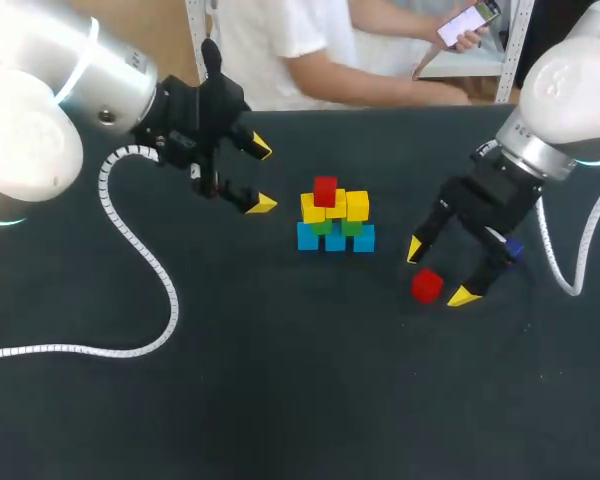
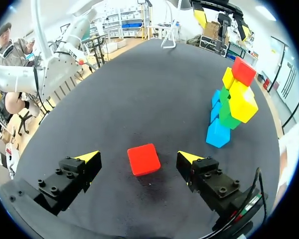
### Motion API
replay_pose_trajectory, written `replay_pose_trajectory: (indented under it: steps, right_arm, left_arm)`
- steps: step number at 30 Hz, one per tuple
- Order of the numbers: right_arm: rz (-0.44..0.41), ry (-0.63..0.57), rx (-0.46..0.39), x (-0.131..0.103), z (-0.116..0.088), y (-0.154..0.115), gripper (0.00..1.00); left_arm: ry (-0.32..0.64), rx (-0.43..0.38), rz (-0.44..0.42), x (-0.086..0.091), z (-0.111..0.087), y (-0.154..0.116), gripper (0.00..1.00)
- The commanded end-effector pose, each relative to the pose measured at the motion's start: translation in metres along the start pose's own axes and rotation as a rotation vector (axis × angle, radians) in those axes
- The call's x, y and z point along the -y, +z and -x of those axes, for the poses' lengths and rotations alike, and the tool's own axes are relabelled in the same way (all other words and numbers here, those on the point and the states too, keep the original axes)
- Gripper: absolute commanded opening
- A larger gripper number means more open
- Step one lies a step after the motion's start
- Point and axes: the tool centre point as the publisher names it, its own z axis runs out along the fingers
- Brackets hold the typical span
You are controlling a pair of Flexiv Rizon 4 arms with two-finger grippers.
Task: Place the blue cubes, place green cubes on the blue cubes, place the yellow cubes on the green cubes, then place the red cubes on the yellow cubes, and place purple cube on the red cubes.
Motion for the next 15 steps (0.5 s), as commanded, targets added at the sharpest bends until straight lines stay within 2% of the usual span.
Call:
replay_pose_trajectory:
  steps: [1,3,4,8,12,15]
  right_arm:
    - [-0.002,0.001,0.003,0.0015,-0.0014,0.0001,0.75]
    - [-0.003,0.002,0.002,0.0016,-0.0015,0.0003,0.56]
    - [-0.003,0.001,0.002,0.0017,-0.0015,0.0003,0.54]
    - [0.001,-0.007,0.003,0.0022,-0.0001,0.0013,0.59]
    - [0.006,-0.016,0.005,0.0020,0.0012,0.0020,0.69]
    - [0.008,-0.020,0.007,0.0021,0.0018,0.0024,0.69]
  left_arm:
    - [0.002,0.003,-0.002,-0.0009,-0.0011,-0.0003,1.00]
    - [0.002,0.003,-0.002,-0.0009,-0.0011,-0.0003,1.00]
    - [0.002,0.003,-0.002,-0.0009,-0.0011,-0.0003,1.00]
    - [0.002,0.003,-0.002,-0.0009,-0.0011,-0.0003,1.00]
    - [0.002,0.003,-0.002,-0.0009,-0.0011,-0.0003,1.00]
    - [0.002,0.003,-0.002,-0.0009,-0.0011,-0.0003,1.00]
